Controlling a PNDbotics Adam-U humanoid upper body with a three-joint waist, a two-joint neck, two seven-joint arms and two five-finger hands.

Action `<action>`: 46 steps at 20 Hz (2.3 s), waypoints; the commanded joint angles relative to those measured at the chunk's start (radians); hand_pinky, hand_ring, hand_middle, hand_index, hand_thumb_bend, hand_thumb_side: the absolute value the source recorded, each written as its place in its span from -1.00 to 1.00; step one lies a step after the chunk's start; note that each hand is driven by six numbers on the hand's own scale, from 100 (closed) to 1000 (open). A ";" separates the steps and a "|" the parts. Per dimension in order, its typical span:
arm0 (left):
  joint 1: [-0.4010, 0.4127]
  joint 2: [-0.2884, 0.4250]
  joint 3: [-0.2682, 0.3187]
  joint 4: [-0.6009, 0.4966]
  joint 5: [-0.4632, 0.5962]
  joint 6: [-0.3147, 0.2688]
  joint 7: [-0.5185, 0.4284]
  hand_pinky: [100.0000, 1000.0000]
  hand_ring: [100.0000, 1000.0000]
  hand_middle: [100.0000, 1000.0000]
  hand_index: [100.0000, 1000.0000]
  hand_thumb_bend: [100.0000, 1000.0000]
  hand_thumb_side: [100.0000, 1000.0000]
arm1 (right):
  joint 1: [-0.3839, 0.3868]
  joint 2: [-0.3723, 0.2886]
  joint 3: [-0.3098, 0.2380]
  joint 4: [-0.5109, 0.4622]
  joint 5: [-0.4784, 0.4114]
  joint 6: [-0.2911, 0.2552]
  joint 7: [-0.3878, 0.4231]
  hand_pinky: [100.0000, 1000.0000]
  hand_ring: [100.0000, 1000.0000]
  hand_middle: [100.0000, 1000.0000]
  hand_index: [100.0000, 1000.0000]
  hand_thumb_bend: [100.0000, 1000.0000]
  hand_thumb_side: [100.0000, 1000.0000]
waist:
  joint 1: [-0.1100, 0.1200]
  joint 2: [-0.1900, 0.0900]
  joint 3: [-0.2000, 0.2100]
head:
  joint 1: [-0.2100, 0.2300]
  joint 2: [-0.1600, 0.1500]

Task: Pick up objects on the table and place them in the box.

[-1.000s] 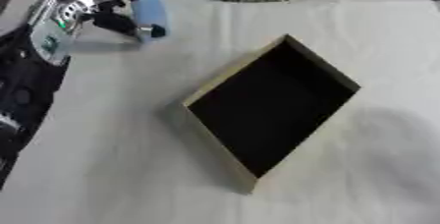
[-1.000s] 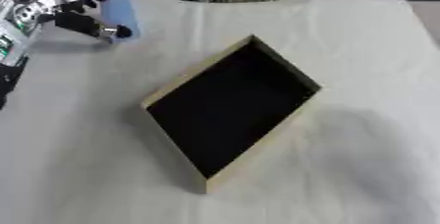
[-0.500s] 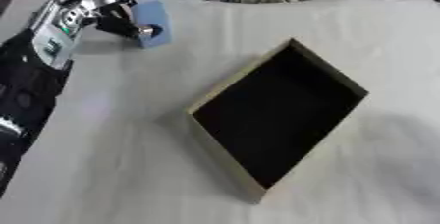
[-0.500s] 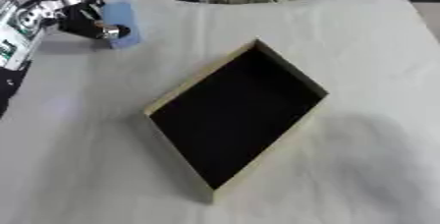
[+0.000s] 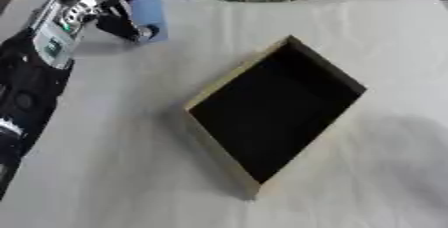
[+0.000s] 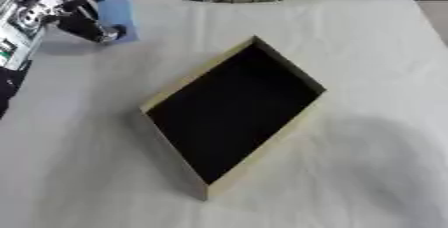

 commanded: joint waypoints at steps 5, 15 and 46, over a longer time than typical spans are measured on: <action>-0.028 0.014 -0.019 -0.040 0.029 0.000 0.038 0.35 0.35 0.50 0.29 -1.00 -0.47 | 0.004 -0.021 -0.011 -0.020 0.005 0.005 -0.004 0.37 0.34 0.08 0.44 -1.00 1.00 | 0.005 -0.049 -0.004 | 0.006 0.013; -0.013 -0.026 -0.137 -0.169 0.138 -0.045 0.009 0.33 0.34 0.52 0.30 -1.00 -0.45 | 0.023 -0.036 -0.011 -0.020 0.003 0.012 -0.011 0.37 0.35 0.08 0.44 -1.00 1.00 | 0.013 -0.117 0.009 | -0.014 0.085; 0.310 -0.119 -0.512 -0.835 0.374 0.131 -0.007 0.26 0.28 0.48 0.25 -1.00 -0.39 | 0.066 -0.060 -0.035 -0.020 0.013 0.026 -0.073 0.37 0.35 0.08 0.43 -1.00 1.00 | 0.023 -0.239 0.074 | -0.154 0.196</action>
